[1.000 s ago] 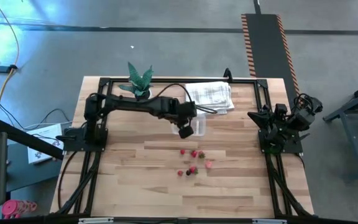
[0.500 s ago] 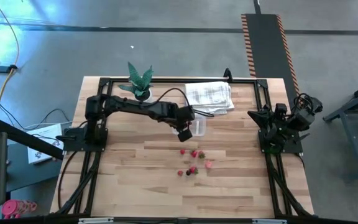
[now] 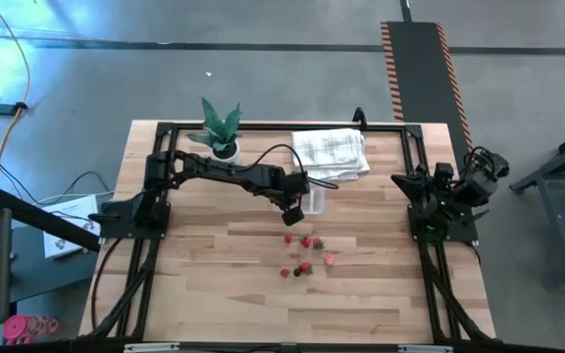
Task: Pick and placing Produce into tupperware
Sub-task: Put the cherry into the transparent bin, then put the peach into the transparent bin
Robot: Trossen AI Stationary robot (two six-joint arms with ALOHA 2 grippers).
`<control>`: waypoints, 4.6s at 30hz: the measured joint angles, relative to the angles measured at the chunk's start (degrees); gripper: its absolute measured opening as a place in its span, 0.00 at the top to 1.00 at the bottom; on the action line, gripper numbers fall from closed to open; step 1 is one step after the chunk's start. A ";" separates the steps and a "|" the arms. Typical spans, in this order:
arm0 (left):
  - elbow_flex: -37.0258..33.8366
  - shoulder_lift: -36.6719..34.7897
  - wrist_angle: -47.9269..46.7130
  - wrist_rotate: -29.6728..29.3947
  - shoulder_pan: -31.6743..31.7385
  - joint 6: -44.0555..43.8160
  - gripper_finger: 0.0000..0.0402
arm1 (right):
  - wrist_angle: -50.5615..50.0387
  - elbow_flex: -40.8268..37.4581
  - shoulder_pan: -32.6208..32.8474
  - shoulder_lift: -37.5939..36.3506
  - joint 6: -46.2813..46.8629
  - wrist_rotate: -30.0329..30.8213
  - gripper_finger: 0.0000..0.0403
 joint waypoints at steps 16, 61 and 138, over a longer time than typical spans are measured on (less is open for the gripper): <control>0.36 -0.01 -0.51 1.31 -0.05 -0.61 0.77 | -0.27 0.00 0.01 0.02 -1.03 -0.15 1.00; 10.88 -17.67 -41.01 -11.62 -16.93 -8.42 0.64 | -67.59 58.83 -14.59 70.84 43.80 -31.70 0.73; 10.86 -35.54 -46.52 -22.23 -16.93 -12.76 0.64 | -48.02 53.44 -20.28 106.46 42.43 -56.44 0.94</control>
